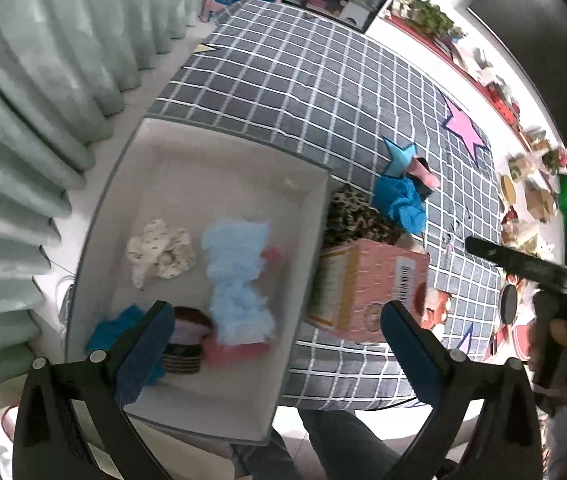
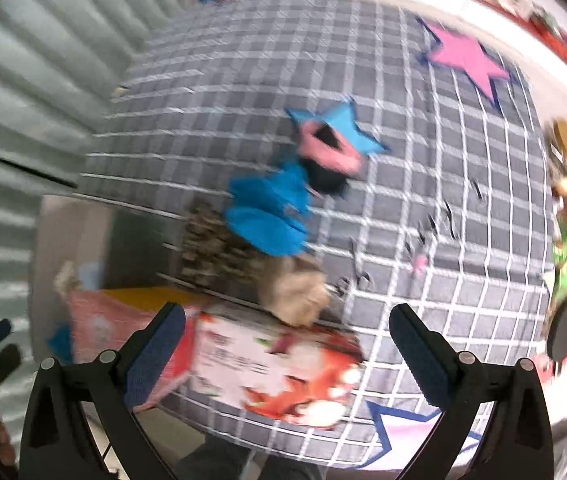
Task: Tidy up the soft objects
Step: 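Move both tools back over the pile of soft items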
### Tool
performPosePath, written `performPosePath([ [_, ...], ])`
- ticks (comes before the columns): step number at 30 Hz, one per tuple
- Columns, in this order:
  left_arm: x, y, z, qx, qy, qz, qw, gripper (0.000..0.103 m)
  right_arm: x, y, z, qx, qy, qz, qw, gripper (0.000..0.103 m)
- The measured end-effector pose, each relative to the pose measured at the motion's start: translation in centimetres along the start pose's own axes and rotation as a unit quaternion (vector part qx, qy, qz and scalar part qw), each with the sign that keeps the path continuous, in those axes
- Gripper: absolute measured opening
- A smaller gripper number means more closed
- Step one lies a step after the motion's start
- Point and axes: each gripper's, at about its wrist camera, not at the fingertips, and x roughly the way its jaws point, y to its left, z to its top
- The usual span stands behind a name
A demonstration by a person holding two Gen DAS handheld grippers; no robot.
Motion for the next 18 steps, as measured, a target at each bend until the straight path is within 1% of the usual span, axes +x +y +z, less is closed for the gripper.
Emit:
performPosePath([
  [3, 0.3, -1.5, 0.4, 0.012, 0.006, 0.005, 0.9999, 0.103, 2.8, -1.5, -0.4, 0.001, 0.028, -0.009, 1.0, 0.103],
  [6, 0.5, -2.9, 1.0, 0.021, 0.008, 0.013, 0.9996, 0.103, 5.0, -2.0, -0.7, -0.006, 0.049, -0.004, 0.999, 0.103],
  [11, 0.9, -4.5, 2.2, 0.029, 0.014, 0.028, 0.9991, 0.103, 8.5, -0.7, 0.4, -0.038, 0.075, 0.018, 0.996, 0.103],
  [16, 1.7, -6.4, 3.2, 0.034, 0.023, 0.037, 0.9985, 0.103, 11.4, 0.5, 1.0, -0.067, 0.099, 0.028, 0.992, 0.103],
  [17, 1.9, -6.8, 3.4, 0.035, 0.025, 0.037, 0.9984, 0.103, 11.8, 0.5, 1.0, -0.07, 0.103, 0.033, 0.992, 0.101],
  [18, 2.1, -7.4, 3.7, 0.038, 0.028, 0.037, 0.9982, 0.103, 12.0, 0.4, 0.9, -0.071, 0.103, 0.034, 0.992, 0.091],
])
